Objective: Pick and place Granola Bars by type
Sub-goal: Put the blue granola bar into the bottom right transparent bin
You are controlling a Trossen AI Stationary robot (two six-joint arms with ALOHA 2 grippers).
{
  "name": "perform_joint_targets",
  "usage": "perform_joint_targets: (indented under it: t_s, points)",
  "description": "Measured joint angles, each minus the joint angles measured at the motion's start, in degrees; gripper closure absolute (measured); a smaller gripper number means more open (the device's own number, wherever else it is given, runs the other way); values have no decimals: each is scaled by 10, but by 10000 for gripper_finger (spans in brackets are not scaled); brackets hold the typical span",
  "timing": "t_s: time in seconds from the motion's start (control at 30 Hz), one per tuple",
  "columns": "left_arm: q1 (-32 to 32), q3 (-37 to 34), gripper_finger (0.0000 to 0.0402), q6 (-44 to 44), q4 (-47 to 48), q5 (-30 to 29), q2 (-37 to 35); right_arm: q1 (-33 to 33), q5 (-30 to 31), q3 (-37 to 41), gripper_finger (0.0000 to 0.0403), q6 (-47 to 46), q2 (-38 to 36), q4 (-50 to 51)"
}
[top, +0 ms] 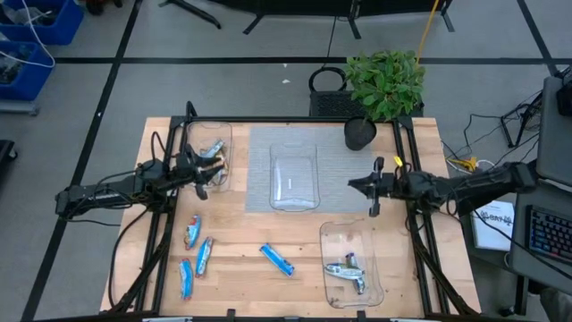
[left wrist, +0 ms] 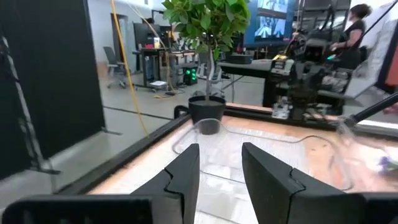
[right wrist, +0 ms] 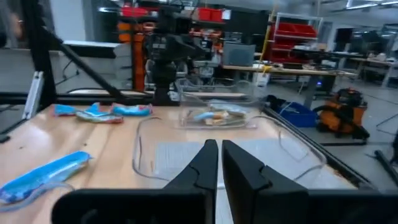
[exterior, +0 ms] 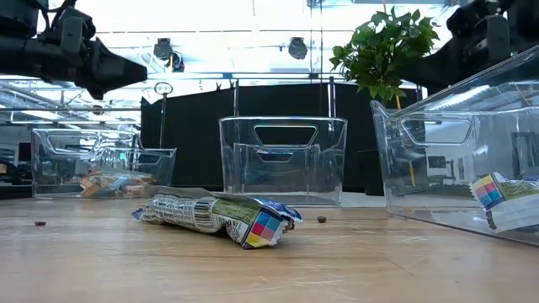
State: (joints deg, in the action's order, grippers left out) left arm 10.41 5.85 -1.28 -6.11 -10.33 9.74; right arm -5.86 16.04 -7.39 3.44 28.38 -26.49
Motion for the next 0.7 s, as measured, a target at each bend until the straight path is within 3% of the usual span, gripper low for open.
perform_joint_targets:
  t_s: [0.3, 0.43, 0.7]
  points:
    - [0, 0, 275, -64, 4, 77, 0, 84, -159, 2, 383, -6, -10, 51]
    - [0, 0, 275, -71, 1, 109, 0, 111, -163, 3, 385, 1, -39, 72]
    - [0, 0, 275, -84, 2, 109, 1, 119, -161, 2, 391, 19, -130, 132]
